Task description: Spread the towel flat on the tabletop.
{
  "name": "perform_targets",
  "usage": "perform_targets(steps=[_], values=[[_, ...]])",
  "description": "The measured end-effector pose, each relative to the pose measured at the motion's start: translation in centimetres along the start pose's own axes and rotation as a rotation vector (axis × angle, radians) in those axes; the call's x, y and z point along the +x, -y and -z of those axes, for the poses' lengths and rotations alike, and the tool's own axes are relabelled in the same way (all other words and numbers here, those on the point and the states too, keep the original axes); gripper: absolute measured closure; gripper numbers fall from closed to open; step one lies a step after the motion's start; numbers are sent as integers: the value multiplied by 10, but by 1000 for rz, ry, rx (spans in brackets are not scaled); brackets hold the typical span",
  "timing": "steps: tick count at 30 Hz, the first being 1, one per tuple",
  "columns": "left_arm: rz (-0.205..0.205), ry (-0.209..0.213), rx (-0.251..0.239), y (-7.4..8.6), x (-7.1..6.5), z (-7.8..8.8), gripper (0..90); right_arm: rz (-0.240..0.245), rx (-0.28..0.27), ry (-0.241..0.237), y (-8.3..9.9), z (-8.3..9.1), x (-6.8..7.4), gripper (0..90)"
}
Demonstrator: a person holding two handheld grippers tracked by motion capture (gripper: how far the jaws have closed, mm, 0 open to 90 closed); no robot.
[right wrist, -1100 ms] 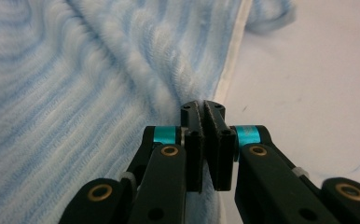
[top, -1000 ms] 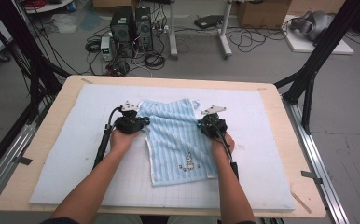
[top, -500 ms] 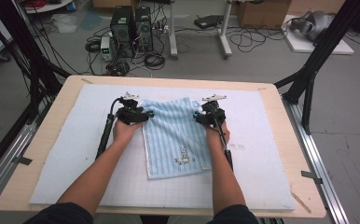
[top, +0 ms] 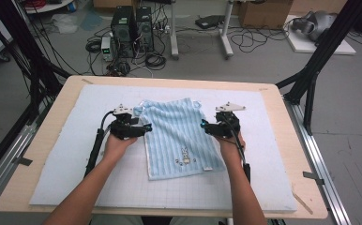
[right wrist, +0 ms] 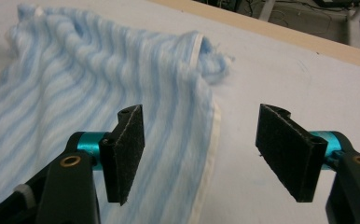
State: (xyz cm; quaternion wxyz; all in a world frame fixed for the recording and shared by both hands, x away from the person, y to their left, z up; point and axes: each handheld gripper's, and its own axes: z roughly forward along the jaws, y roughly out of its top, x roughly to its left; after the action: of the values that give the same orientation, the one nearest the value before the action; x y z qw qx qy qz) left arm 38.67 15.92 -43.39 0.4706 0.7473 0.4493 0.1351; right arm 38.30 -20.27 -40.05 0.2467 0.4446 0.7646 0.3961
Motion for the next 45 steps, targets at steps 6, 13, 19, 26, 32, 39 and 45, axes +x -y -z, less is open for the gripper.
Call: perform_targets(steps=[6, 13, 19, 26, 32, 39, 45], values=[[5, 51, 48, 22, -18, 9, 335, 8, 31, -28, 29, 28, 5, 320], [-17, 74, 70, 43, -42, 26, 345, 36, 85, -19, 62, 52, 20, 365], [-135, 51, 131, 55, -63, 32, 466, -63, 81, -33, 89, 71, 20, 316], [-225, 36, 140, 62, -70, 42, 866, -75, 62, -43, 97, 84, 17, 440], [-207, 43, 155, 67, -55, 60, 868, -71, 62, -49, 96, 80, 17, 430], [-142, 21, 127, 74, -33, 78, 867, -98, 104, -91, 93, 62, 30, 429], [-50, 7, 88, 85, -33, 88, 467, -33, 135, -151, 90, 49, 58, 464]])
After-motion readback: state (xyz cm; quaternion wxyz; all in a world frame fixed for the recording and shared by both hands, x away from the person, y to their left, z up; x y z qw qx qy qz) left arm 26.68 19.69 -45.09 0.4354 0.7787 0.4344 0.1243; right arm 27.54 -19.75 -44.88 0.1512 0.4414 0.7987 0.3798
